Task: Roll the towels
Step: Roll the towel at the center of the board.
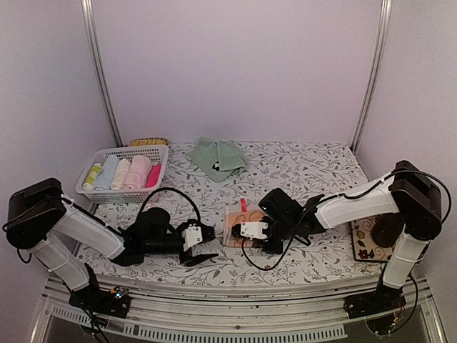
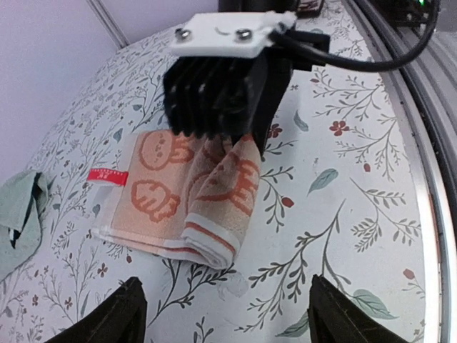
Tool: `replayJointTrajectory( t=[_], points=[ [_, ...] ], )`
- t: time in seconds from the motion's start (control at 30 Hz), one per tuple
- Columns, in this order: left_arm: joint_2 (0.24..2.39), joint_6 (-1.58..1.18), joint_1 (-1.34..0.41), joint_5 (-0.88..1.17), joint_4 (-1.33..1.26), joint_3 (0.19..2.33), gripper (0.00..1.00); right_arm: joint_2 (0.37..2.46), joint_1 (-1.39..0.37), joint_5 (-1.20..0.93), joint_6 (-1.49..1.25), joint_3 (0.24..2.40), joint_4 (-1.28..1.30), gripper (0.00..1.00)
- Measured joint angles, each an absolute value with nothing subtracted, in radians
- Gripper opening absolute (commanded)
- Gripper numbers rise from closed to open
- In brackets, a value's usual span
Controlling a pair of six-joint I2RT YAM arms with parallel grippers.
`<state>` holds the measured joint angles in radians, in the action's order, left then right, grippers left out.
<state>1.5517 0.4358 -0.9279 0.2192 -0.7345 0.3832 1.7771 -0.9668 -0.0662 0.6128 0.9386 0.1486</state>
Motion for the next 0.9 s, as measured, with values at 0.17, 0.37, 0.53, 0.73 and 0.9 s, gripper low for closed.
replayJointTrajectory(
  t=[0.17,0.37,0.53,0.73,0.9],
  points=[
    [1.617,0.589,-1.021,0.112,-0.836,0.373,0.77,1.801,-0.960,-0.142,0.603,0.995,0.232,0.10],
    [1.741,0.728,-1.092,0.023,-0.901,0.391,0.76,1.831,-0.952,-0.181,0.602,1.052,0.302,0.10],
    [1.793,0.789,-1.110,-0.041,-0.949,0.411,0.76,1.846,-0.952,-0.196,0.603,1.075,0.331,0.10],
    [1.825,0.843,-1.111,-0.077,-0.991,0.436,0.71,1.853,-0.946,-0.212,0.617,1.085,0.345,0.10],
    [1.862,0.874,-1.110,-0.082,-0.989,0.480,0.63,1.857,-0.941,-0.226,0.636,1.094,0.359,0.10]
  ],
)
